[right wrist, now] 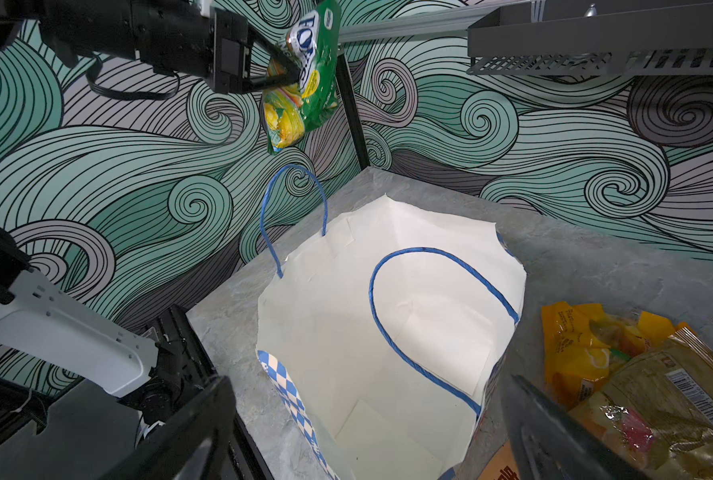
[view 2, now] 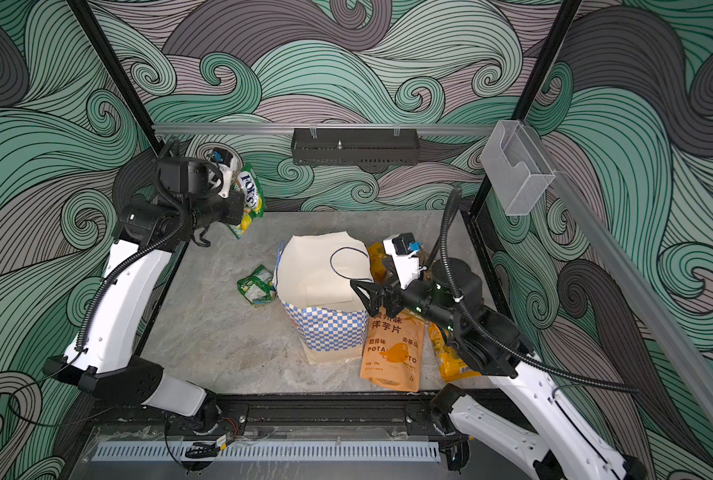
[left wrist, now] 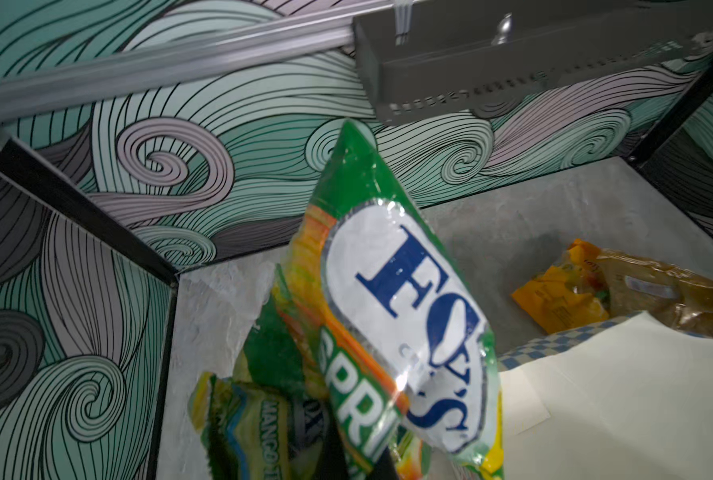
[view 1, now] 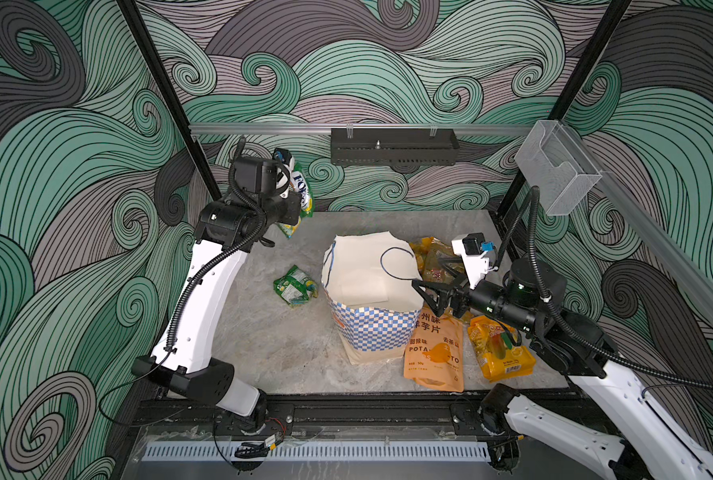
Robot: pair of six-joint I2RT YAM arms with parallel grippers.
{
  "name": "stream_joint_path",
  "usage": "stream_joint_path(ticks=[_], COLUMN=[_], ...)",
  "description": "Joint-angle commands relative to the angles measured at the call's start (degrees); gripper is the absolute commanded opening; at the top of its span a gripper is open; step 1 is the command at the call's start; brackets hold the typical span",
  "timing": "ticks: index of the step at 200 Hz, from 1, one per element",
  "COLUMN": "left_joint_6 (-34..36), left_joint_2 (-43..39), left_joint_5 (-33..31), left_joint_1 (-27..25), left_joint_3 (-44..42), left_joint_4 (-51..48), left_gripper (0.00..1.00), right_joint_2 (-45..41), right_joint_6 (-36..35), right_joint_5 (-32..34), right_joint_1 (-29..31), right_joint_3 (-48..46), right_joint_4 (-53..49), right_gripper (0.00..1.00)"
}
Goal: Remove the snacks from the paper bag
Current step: 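Lower the Fox's packets beside the bag while the right gripper draws back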
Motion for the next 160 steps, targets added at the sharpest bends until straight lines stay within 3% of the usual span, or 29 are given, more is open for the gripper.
stream_joint_path(ticks=[1,60,88,135,148,160], left_joint_6=[-4.0,-16.2,-22.5,-24.7,-24.7,-24.6], left_joint_2=[-6.1,-16.6,-18.5,-9.5,-8.0,-7.9], left_joint_5=[3.5,10.7,15.9,17.3,16.8,15.8], left_joint_1=[1.5,1.4,0.5,-3.9,-4.0,-4.0], left_joint_3=[-9.7,-42.0,-54.9,-58.5,-59.0,-59.4], left_joint_4=[4.3,11.8,20.8,23.9,24.4,24.7], left_gripper=[0.00,0.00,0.00,0.00,0.08,0.21], right_joint_2=[-0.3,-0.1,-1.0,-0.4,-0.8,-1.2], right_joint_6=[0.6,1.1,1.6,2.3,2.2,1.9], right_joint_5=[-0.2,-1.0,-0.2,-0.3,0.0,0.6], right_joint_1=[-0.1,-0.1,-0.1,-0.1,-0.1,-0.1], right_joint_3=[-0.8,-2.3,-4.0,-4.8,-5.0,-5.3], right_joint_4=[-0.8,-0.3,0.3,-0.3,-0.2,-0.5], right_gripper=[1.00,1.00,1.00,1.00,1.00,1.00])
